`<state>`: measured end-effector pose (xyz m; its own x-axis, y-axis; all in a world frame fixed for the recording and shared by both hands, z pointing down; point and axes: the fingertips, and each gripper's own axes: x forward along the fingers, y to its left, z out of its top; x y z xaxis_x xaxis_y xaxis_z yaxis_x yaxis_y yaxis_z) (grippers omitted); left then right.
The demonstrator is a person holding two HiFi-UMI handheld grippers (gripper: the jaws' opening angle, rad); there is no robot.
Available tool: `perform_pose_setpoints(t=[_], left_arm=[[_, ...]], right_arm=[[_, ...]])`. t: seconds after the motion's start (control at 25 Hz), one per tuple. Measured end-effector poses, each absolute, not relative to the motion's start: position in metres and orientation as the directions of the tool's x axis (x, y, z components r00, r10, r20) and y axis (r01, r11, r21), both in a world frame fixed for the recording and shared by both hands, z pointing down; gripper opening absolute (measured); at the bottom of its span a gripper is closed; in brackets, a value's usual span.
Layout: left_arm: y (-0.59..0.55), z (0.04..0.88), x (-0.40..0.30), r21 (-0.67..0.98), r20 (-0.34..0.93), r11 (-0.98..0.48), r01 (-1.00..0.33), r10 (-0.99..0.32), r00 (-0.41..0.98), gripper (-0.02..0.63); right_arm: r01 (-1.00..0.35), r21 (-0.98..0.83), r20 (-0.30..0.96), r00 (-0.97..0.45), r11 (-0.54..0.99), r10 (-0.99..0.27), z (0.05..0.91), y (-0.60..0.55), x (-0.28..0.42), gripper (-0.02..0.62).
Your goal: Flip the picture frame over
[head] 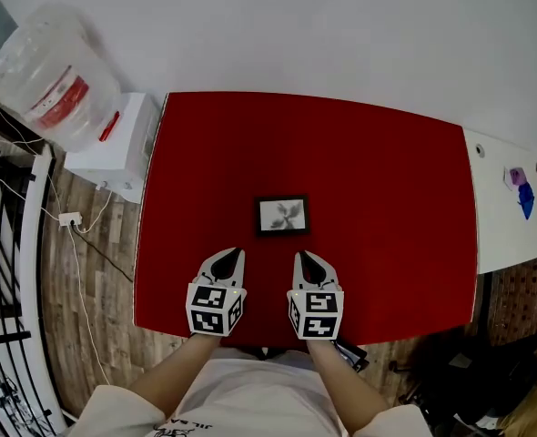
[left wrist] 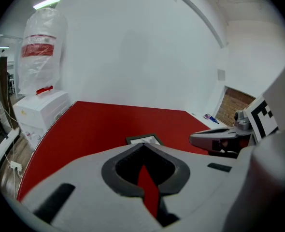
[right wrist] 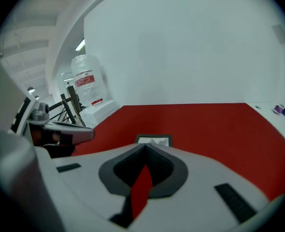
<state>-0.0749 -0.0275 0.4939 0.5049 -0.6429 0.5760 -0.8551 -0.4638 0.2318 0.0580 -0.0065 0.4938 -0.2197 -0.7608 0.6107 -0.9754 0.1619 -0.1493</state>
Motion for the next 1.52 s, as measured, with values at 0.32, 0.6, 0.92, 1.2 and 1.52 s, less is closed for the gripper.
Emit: perform_pose_setpoints(t=[0.32, 0.6, 0.92, 1.2, 1.52], left_arm=[[-0.056, 0.53, -0.07, 0.239, 0.595, -0.453, -0.859, -0.631, 0.498, 0.006], [-0.069, 0.557, -0.068, 0.23, 0.619, -0.459, -0.858, -0.611, 0.493, 0.006], [-0.074, 0.578, -0.085, 0.234, 0.642, -0.428, -0.873, -0.606, 0.469, 0.006], [-0.078, 0.589, -0.106, 0.243, 0.657, -0.388, -0.889, -0.608, 0.445, 0.006], [-0.082, 0.596, -0.122, 0.255, 0.669, -0.36, -0.897, -0.604, 0.433, 0.006]], right_arm=[[-0.98, -0.154, 0.631, -0.198, 0.129, -0.75, 0.522, -0.03, 0.063, 0.005], [-0.981, -0.136, 0.645, -0.192, 0.136, -0.739, 0.546, -0.056, 0.056, 0.005], [-0.972, -0.162, 0.657, -0.234, 0.169, -0.717, 0.569, -0.081, 0.022, 0.006], [-0.971, -0.162, 0.69, -0.24, 0.178, -0.683, 0.593, -0.101, -0.007, 0.025], [-0.972, -0.164, 0.734, -0.233, 0.166, -0.638, 0.615, -0.111, -0.028, 0.092]])
